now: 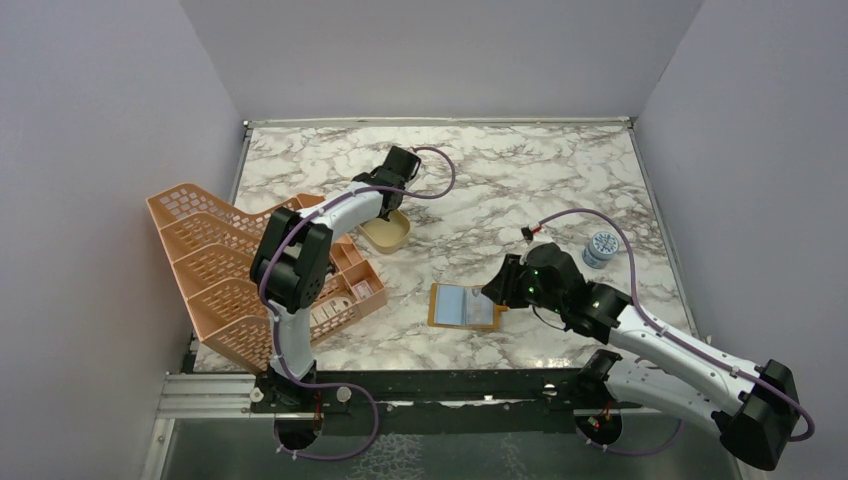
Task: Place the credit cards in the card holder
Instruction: Pick up the credit card from the storage box.
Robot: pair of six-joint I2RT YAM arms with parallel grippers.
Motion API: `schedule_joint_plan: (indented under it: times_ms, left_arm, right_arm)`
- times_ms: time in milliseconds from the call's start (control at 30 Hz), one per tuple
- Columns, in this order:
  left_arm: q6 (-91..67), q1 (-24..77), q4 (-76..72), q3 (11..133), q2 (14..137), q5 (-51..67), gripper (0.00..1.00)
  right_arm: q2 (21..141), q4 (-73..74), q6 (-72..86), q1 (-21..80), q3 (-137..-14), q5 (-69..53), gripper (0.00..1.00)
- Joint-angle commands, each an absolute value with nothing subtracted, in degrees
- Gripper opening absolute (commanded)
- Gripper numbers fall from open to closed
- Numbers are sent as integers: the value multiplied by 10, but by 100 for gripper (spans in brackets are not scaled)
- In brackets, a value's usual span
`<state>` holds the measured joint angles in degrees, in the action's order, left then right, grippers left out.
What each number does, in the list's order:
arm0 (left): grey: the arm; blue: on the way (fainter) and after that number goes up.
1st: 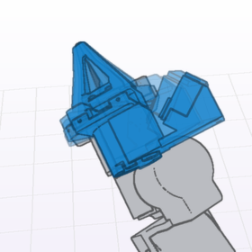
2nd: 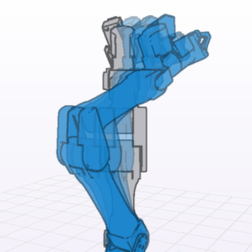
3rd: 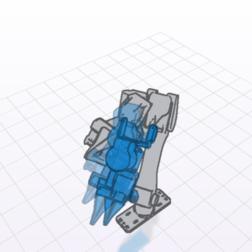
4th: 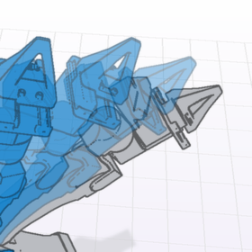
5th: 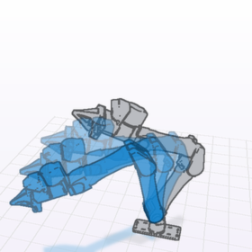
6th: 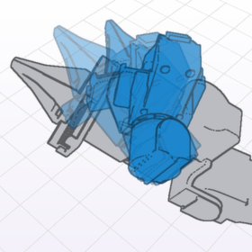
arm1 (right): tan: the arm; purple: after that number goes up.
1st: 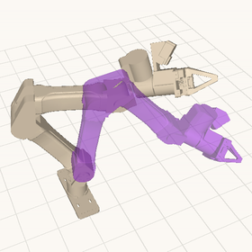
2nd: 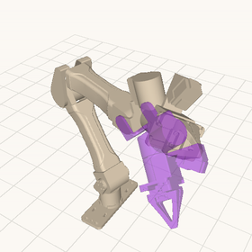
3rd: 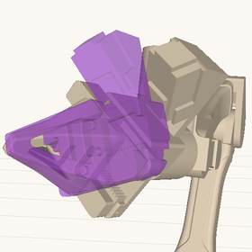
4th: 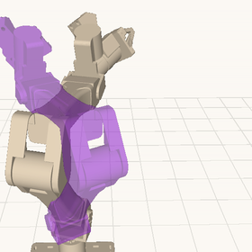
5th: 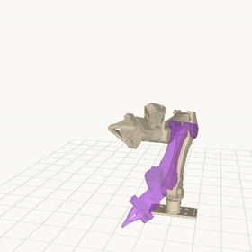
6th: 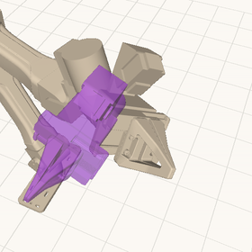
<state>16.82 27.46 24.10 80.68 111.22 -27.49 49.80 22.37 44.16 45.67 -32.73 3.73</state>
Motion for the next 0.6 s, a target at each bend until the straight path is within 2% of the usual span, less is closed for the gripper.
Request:
schedule_joint_plan:
  times_ms: [0, 267, 567]
  left_arm:
    - [169, 277, 244, 827, 1103, -298, 24]
    - [138, 295, 286, 843, 1090, -277, 1]
    - [63, 295, 328, 857, 1054, -175, 0]
  right_arm:
    - [491, 216, 440, 458, -329, 42, 29]
    - [485, 213, 441, 457, -326, 28, 29]
    - [476, 221, 449, 458, -328, 25, 29]
